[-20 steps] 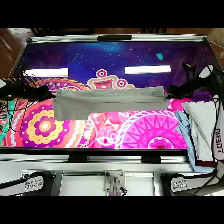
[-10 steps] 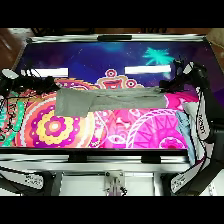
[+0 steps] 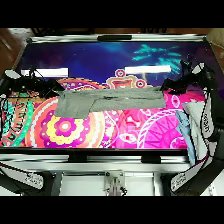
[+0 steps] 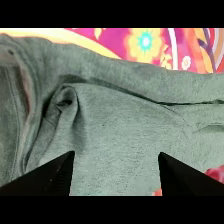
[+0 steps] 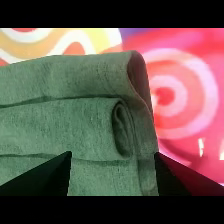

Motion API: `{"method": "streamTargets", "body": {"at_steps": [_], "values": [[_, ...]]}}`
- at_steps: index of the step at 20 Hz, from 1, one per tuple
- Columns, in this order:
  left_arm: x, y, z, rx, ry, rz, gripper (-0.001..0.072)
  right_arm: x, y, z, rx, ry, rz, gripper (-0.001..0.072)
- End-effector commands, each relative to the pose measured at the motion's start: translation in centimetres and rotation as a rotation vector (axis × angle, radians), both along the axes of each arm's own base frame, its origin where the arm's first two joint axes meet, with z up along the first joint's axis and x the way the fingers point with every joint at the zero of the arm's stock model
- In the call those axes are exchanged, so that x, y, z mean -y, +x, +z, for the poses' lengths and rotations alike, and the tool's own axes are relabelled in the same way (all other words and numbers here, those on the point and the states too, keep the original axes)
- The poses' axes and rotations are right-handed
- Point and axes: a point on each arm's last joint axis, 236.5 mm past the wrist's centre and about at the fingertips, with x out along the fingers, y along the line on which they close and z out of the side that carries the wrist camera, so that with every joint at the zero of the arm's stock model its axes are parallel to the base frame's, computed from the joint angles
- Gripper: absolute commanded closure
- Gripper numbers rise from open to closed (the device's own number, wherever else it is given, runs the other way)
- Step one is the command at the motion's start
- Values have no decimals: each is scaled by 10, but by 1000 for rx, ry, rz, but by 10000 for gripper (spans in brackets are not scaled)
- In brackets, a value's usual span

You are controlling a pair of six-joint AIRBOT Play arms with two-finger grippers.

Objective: Fold the shirts.

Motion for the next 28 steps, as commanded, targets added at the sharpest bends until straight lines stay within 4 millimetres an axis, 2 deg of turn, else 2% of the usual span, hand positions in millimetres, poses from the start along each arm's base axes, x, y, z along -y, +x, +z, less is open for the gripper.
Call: {"method": "streamTargets", "body": {"at_steps": [1,5,8,9,10,11,13,15,16,18,20,23,25,28], "values": [[4,-6,13,-2,-8,-38,101,-13,-4,-19,-53,106,-14,76],[17,-12,32,44,6,-111,100,-30,-14,-45,-116,52,53,76],[31,-12,42,69,12,-138,100,-47,-18,-49,-136,12,94,80],[36,-12,45,76,12,-149,100,-56,-23,-48,-152,21,113,270],[42,-11,48,85,10,-160,100,-64,-27,-47,-165,28,129,543],[49,-10,52,94,3,-171,100,-71,-33,-45,-188,39,149,644],[68,-7,67,124,-45,-189,102,-77,-40,-31,-191,45,184,650],[99,-7,87,154,-129,-215,120,-85,-38,7,-122,69,211,651],[120,-9,94,163,-172,-237,168,-88,-36,33,-64,72,219,651],[159,-23,95,153,-194,-313,666,-88,-35,86,47,53,221,651],[202,-39,88,128,-203,-380,676,-91,-48,143,143,43,231,651],[268,-53,68,104,-213,-375,677,-97,-86,208,212,39,256,651],[313,-69,52,126,-205,-380,677,-99,-115,241,232,38,251,650],[366,-90,33,144,-206,-338,677,-109,-165,278,238,31,265,651]]}}
